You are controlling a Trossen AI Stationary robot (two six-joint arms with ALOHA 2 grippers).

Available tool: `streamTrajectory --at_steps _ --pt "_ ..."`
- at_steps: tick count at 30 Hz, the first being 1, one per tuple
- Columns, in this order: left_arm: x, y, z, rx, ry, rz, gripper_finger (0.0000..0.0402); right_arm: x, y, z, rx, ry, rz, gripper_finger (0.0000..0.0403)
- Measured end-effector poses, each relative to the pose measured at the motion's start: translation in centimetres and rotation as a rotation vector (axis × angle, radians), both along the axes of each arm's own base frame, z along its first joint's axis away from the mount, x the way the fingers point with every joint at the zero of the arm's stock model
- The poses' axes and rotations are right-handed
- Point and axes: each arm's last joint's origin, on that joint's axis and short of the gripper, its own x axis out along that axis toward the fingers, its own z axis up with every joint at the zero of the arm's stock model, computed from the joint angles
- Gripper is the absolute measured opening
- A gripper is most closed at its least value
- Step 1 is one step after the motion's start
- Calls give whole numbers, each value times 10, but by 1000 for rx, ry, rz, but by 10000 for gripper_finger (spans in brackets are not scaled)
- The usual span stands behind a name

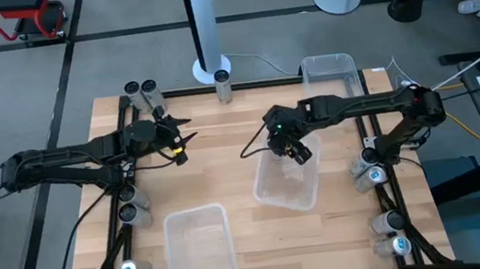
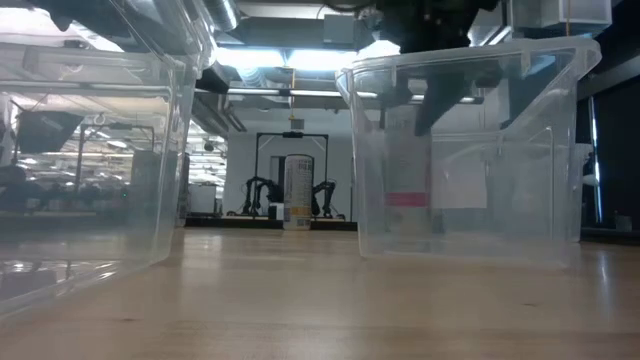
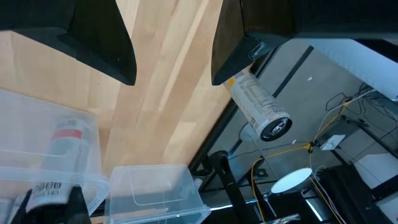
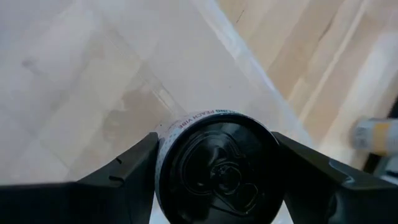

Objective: Sort soda cans
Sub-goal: Put the top right white and black peach soda can into the middle transparent bin, then put the middle right white and black peach soda can into the middle transparent bin

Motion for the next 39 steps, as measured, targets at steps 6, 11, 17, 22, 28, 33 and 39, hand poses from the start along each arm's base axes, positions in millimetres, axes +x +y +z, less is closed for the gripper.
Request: streamTrajectory --at_steps 6,11,17,22,28,33,39 --pt "0 0 0 -4 -2 1 198 1 1 -15 33 -39 -56 262" --pt "0 0 0 -6 -4 3 198 1 1 -19 28 -52 -74 263" --pt "0 0 0 -6 -4 2 198 2 0 -20 19 -49 -88 313" --pt "0 0 0 -6 -4 2 198 1 0 -18 9 -12 -89 355" --pt "0 0 0 -6 -4 2 198 0 -1 8 -25 11 -95 374" --pt "0 0 0 -5 -3 2 198 -7 -1 40 -64 69 -91 375" --pt "0 0 0 1 1 -1 198 -28 8 74 -106 108 -109 376"
